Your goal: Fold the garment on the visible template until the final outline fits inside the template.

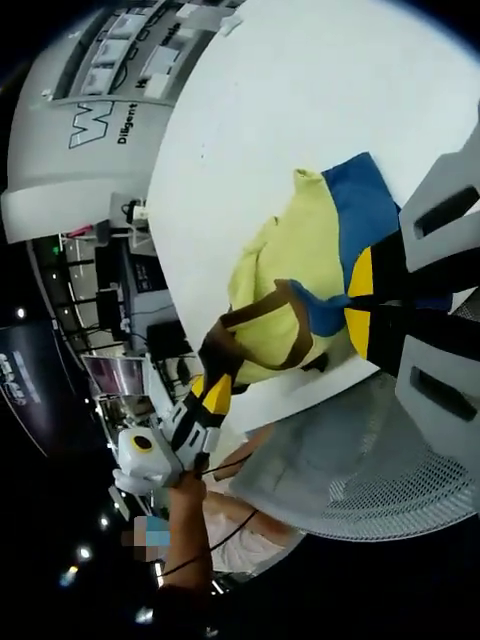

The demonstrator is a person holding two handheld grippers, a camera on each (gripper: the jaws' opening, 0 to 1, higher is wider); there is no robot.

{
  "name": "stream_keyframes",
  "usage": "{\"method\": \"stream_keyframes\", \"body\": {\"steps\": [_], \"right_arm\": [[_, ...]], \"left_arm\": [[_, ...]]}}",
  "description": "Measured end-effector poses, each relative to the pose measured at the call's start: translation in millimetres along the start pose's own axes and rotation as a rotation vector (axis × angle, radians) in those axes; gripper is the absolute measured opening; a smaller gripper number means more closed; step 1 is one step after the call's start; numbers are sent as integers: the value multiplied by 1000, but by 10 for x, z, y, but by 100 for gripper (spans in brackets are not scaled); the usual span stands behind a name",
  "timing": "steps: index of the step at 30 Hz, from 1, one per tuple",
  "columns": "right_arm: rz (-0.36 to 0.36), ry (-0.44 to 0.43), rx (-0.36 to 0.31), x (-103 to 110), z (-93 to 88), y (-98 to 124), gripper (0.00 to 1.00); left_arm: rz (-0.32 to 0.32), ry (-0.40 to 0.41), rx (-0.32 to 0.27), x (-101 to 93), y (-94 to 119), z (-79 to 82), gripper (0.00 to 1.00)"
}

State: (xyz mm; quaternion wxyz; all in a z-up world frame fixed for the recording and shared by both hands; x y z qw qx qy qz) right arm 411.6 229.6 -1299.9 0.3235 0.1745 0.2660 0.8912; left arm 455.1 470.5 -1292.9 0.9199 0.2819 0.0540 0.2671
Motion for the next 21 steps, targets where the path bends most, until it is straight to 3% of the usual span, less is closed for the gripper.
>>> {"method": "stream_keyframes", "body": {"steps": [11, 21], "right_arm": [[-65, -33, -53, -171, 89, 35, 0], [-147, 22, -175, -418, 529, 214, 0]], "left_arm": [[11, 26, -5, -4, -47, 46, 2], [64, 31, -86, 183, 35, 408, 2]]}}
Point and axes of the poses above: the point that each gripper's makers call its tool centre point, and the gripper's own axes: y roughly backward along the fingers, x roughly to its left, z roughly out of its top, the point moved 6 cm from there along y, roughly backward along the fingers, and after that the axes turned 2 degrees about -x, right-handed, at the moved point
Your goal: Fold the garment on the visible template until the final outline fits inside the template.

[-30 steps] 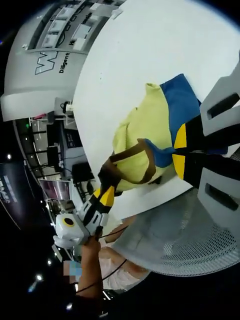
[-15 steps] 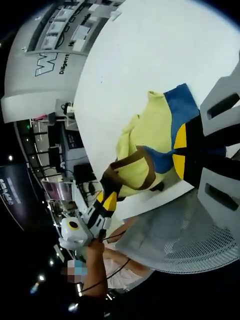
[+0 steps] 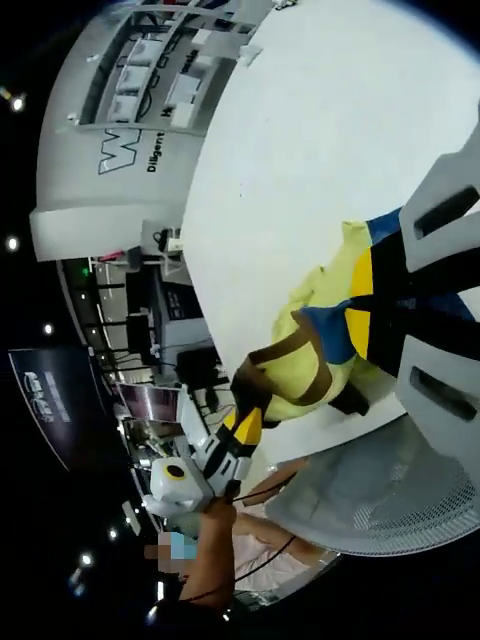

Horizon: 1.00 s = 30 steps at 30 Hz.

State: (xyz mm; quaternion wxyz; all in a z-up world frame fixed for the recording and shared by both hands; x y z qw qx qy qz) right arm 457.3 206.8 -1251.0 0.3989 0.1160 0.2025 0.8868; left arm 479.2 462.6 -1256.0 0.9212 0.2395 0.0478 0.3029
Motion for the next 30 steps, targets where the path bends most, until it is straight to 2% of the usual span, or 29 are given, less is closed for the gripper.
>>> {"method": "stream_keyframes", "body": {"steps": [4, 13, 17, 23, 27, 30], "right_arm": [[-22, 8, -27, -139, 160, -39, 0], [-77, 43, -44, -412, 377, -139, 0], [-89, 23, -63, -545, 472, -203, 0], [-99, 43, -65, -731, 589, -381, 0], [-126, 36, -61, -900, 672, -528, 0], [-148, 29, -49, -1058, 699, -692, 0]], "left_arm": [[25, 11, -27, 145, -61, 164, 2], [85, -11, -60, 404, -258, 460, 2], [104, 4, -65, 537, -350, 527, 2], [127, 23, -65, 752, -524, 607, 2], [157, 32, -70, 933, -639, 672, 2], [167, 42, -48, 1104, -774, 658, 2]]}}
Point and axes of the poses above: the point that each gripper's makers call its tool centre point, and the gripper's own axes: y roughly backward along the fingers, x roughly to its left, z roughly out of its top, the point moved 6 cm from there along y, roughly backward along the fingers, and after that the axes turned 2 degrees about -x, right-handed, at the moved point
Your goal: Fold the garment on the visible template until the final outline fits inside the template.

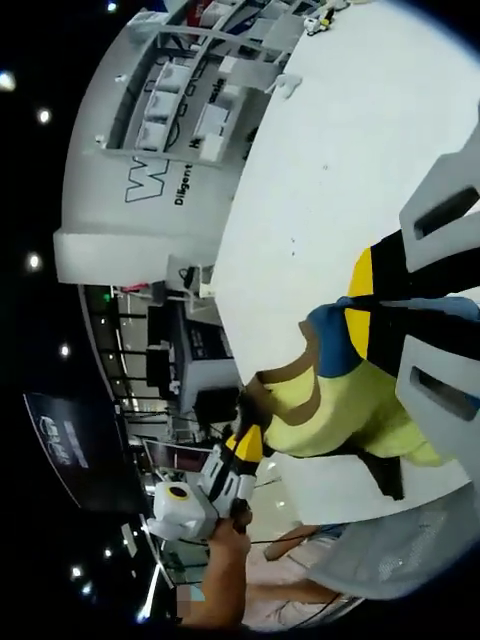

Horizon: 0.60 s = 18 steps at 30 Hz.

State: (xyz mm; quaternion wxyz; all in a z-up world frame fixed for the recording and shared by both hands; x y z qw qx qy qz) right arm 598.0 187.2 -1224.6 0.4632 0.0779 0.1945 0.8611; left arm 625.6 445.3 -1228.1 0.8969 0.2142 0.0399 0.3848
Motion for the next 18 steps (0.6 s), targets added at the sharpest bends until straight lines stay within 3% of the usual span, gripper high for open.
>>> {"method": "stream_keyframes", "body": {"steps": [12, 18], "right_arm": [[-86, 17, 108, -414, -229, -674, 0], [-112, 21, 158, -547, -343, -990, 0]], "left_arm": [[63, 34, 0, 297, -527, -69, 2], [97, 29, 33, 407, -816, -232, 2]]}}
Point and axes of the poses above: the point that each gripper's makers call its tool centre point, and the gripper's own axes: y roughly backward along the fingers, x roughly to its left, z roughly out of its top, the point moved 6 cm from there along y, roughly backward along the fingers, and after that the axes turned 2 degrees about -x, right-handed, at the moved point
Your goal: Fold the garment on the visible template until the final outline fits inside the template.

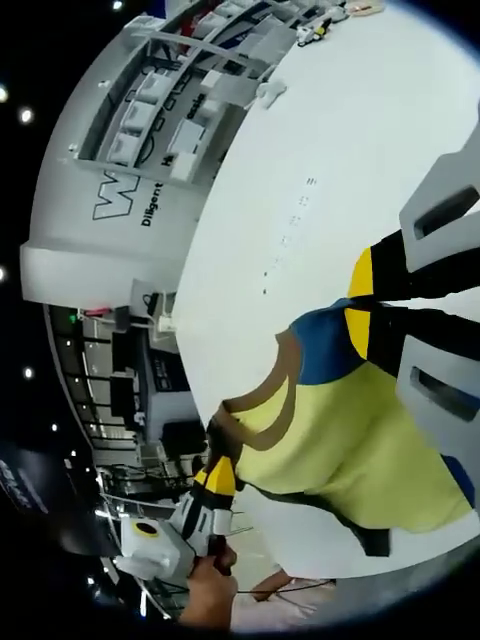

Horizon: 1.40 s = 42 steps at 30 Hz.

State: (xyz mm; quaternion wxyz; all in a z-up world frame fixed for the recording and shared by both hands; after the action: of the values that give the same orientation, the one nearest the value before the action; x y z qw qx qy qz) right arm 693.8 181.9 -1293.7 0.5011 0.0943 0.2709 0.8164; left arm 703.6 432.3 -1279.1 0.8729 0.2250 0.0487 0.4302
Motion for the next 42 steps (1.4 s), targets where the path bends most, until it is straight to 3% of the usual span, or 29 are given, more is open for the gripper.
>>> {"method": "stream_keyframes", "body": {"steps": [4, 14, 21, 27, 31, 36, 38, 42], "right_arm": [[6, 16, 44, -16, -66, -189, 0], [-5, 72, 96, -102, -150, -504, 0], [-18, 139, 111, -127, -190, -768, 0], [-21, 193, 162, -115, -322, -977, 0], [-22, 199, 194, -119, -382, -1036, 0], [-14, 217, 174, -117, -367, -1008, 1], [-13, 207, 158, -115, -345, -962, 6], [-22, 155, 109, -96, -323, -859, 15]], "left_arm": [[17, 24, 36, 59, -145, -117, 2], [59, 9, 50, 227, -417, -256, 2], [87, 72, 52, 359, -607, -364, 2], [94, 101, 104, 410, -761, -559, 4], [109, 83, 134, 446, -791, -625, 11], [95, 105, 149, 472, -745, -658, 19], [82, 131, 152, 449, -719, -663, 23], [66, 122, 162, 392, -658, -675, 39]]}}
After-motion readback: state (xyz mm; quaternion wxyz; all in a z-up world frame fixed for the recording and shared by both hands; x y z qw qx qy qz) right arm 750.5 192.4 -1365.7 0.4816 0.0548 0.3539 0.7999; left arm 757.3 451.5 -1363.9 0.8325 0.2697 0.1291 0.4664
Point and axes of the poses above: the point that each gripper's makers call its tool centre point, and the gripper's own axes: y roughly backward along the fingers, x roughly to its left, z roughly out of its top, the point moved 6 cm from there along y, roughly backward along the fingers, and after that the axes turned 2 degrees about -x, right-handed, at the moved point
